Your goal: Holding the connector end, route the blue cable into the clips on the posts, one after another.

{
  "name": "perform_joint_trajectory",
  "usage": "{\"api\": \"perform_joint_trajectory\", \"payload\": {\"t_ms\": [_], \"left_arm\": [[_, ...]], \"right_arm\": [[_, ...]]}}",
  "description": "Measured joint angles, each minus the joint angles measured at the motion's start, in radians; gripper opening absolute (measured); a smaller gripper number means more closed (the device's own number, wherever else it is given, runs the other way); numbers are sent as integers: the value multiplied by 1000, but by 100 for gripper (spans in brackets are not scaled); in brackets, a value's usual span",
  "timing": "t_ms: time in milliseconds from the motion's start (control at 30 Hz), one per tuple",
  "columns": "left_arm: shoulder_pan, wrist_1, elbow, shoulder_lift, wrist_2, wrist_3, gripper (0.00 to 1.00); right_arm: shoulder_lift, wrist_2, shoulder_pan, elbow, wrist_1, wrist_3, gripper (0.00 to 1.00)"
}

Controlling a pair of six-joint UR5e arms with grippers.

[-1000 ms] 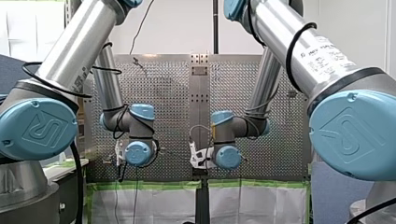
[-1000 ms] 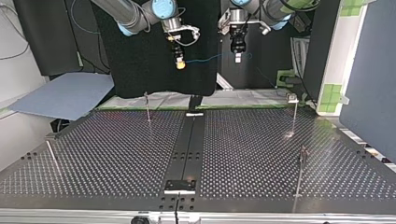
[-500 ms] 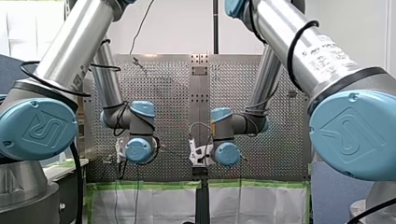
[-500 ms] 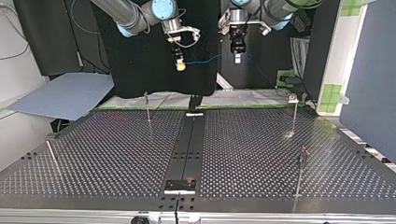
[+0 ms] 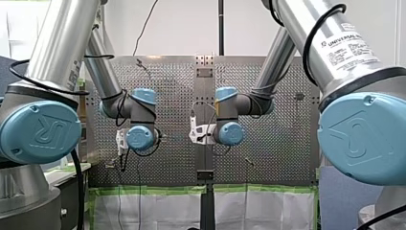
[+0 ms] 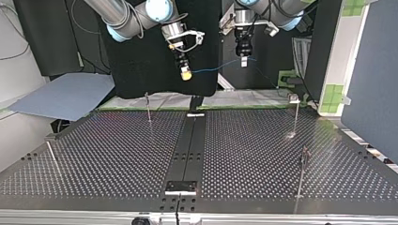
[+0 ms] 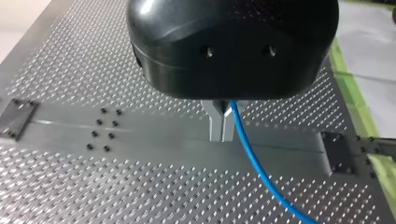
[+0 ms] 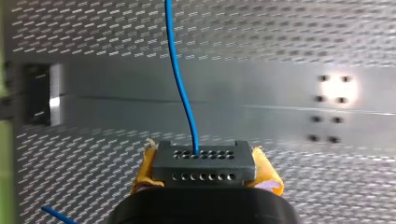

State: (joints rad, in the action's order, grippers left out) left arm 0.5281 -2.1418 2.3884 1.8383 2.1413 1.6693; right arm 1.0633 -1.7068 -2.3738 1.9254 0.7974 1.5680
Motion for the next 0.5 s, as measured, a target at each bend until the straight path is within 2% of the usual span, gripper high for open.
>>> {"api": "perform_joint_trajectory", "payload": {"t_ms": [200,500], "left_arm": [[-22,-61,-27,-61,14,9,0],[-47,-149,-110,-149,17,47,0]], "right_arm": [[66,9,9,-47,-34,7,0],[152,18,27,-84,-48,10,0]]}}
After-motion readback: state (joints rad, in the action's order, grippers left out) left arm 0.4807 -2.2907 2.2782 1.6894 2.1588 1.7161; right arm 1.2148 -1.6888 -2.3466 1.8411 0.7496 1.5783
